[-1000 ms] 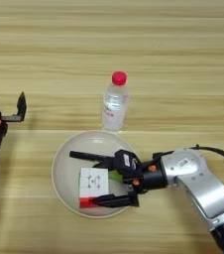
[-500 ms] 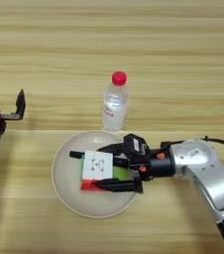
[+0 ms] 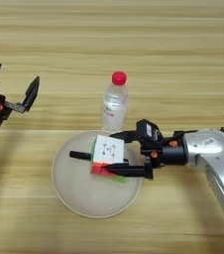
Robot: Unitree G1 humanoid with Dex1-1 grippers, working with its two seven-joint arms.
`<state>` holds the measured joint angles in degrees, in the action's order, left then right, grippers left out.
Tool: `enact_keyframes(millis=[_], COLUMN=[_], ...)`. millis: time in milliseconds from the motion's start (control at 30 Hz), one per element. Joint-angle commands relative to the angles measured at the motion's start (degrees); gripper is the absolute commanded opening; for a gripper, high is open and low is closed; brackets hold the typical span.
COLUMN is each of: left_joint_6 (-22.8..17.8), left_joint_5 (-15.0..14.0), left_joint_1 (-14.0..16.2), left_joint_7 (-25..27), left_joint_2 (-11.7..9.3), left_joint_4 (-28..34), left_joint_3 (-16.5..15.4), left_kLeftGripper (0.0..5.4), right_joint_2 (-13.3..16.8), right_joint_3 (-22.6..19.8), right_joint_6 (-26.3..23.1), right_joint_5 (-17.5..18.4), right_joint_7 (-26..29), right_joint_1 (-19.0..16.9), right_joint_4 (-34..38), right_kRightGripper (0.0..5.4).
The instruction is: Move the objects on the table
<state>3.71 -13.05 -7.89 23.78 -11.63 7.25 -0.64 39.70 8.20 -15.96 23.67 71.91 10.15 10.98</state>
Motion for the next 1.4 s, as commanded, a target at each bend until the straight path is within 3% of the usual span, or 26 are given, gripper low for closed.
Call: enact_keyframes(millis=[33,267,367,600,833,1400], left_joint_6=[-4.78,-13.33,-16.12,-17.99,-18.32,-17.36], left_joint_5=[-6.58,-17.62,-19.92,-19.28,-19.06,-15.72], left_joint_1=[0.45,2.65,3.55,6.65,6.15,2.26], left_joint_7=[6.77,18.95,22.56,30.8,33.61,33.68], left_joint_2=[-3.16,-8.46,-10.42,-14.86,-16.35,-14.42], left_joint_4=[3.99,9.69,11.52,15.29,16.22,14.11], left_joint_3=[0.34,1.6,2.81,8.36,10.85,15.4], left_kLeftGripper=[5.4,5.4,5.4,5.4,5.4,5.4], right_joint_2=[1.91,3.83,4.61,6.0,6.65,6.32], right_joint_3=[-1.35,-2.26,-2.49,-2.82,-2.67,-1.28], right_joint_6=[-1.63,-3.33,-3.88,-5.34,-6.79,-10.28], right_joint_5=[1.22,1.84,2.19,3.13,3.77,5.71], right_joint_7=[0.95,2.48,2.92,3.81,4.39,4.93], right_joint_1=[1.85,3.08,3.55,4.65,5.7,6.38], right_joint_4=[0.79,1.8,2.25,3.59,4.74,9.91], right_kRightGripper=[3.32,3.32,3.32,3.32,3.32,3.32])
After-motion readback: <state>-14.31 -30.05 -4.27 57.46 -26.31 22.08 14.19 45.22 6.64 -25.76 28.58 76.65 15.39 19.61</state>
